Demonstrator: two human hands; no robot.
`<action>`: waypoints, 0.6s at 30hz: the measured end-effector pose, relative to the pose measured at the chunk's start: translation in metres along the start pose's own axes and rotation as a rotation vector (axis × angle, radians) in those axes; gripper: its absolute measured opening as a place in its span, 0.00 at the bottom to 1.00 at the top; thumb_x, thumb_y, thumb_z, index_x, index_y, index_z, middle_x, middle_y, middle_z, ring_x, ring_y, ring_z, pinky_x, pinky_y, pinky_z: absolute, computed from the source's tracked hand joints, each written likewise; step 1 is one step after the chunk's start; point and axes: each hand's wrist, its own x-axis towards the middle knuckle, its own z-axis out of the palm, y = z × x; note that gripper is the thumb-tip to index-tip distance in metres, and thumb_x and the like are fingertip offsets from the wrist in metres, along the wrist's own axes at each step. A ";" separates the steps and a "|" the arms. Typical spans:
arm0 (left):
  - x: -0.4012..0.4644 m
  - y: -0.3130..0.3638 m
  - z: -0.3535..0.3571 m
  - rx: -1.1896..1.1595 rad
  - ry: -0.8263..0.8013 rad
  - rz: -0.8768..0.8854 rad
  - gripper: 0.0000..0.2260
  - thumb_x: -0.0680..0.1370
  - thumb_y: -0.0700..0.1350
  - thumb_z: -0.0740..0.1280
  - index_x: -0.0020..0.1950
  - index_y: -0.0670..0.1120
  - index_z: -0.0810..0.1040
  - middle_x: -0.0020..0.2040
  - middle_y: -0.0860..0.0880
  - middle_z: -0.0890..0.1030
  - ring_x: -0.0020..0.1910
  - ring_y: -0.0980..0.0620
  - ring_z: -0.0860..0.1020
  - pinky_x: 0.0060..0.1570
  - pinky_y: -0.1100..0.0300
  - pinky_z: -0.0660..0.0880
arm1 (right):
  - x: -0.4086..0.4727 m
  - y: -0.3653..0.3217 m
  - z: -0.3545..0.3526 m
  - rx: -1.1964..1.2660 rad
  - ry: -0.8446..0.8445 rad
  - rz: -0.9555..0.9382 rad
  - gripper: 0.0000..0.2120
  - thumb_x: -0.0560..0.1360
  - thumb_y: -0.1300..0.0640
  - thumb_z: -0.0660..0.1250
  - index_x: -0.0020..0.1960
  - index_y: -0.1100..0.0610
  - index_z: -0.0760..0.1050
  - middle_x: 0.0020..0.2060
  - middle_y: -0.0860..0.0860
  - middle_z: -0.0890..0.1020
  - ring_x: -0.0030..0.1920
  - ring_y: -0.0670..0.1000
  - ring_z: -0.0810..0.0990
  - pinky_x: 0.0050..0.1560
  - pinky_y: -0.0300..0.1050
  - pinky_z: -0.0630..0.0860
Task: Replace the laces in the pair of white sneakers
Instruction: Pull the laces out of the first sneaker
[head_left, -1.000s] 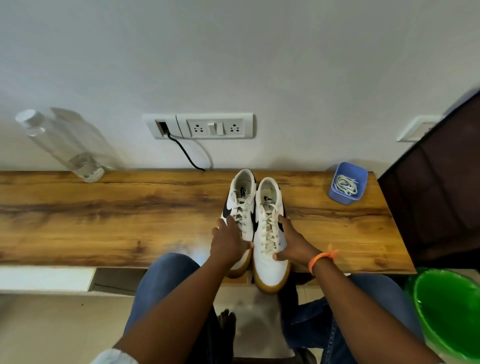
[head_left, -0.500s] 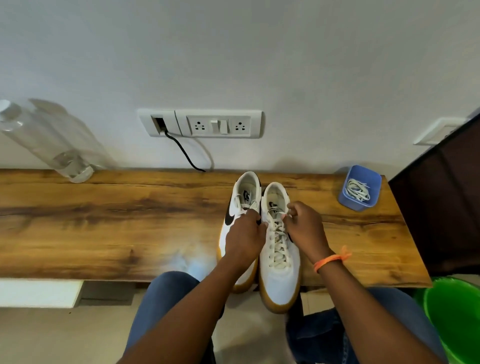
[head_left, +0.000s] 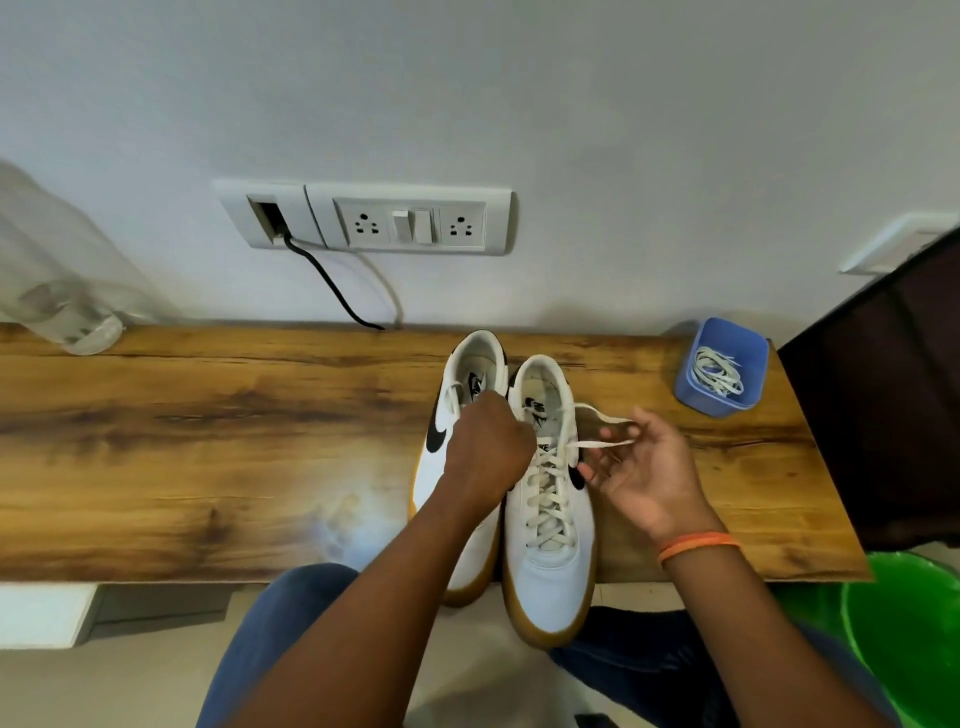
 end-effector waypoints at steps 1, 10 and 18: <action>-0.002 0.001 -0.001 0.034 0.013 0.003 0.03 0.77 0.40 0.63 0.49 0.43 0.71 0.39 0.49 0.76 0.36 0.51 0.75 0.30 0.60 0.67 | 0.003 -0.008 -0.005 0.043 0.024 -0.001 0.18 0.78 0.47 0.61 0.32 0.50 0.64 0.34 0.49 0.75 0.39 0.52 0.75 0.50 0.52 0.70; 0.005 -0.007 -0.011 0.486 0.122 0.143 0.08 0.78 0.41 0.64 0.57 0.45 0.72 0.52 0.46 0.79 0.50 0.42 0.80 0.39 0.54 0.69 | 0.025 -0.041 -0.024 0.005 0.202 -0.049 0.17 0.77 0.46 0.65 0.34 0.51 0.67 0.31 0.48 0.71 0.34 0.48 0.74 0.42 0.46 0.70; 0.012 -0.021 -0.005 0.673 0.187 0.291 0.19 0.75 0.40 0.72 0.62 0.42 0.68 0.61 0.44 0.70 0.41 0.42 0.80 0.29 0.55 0.64 | 0.031 -0.009 -0.005 -0.872 0.148 -0.243 0.19 0.74 0.42 0.69 0.54 0.55 0.72 0.51 0.52 0.80 0.49 0.52 0.78 0.48 0.53 0.77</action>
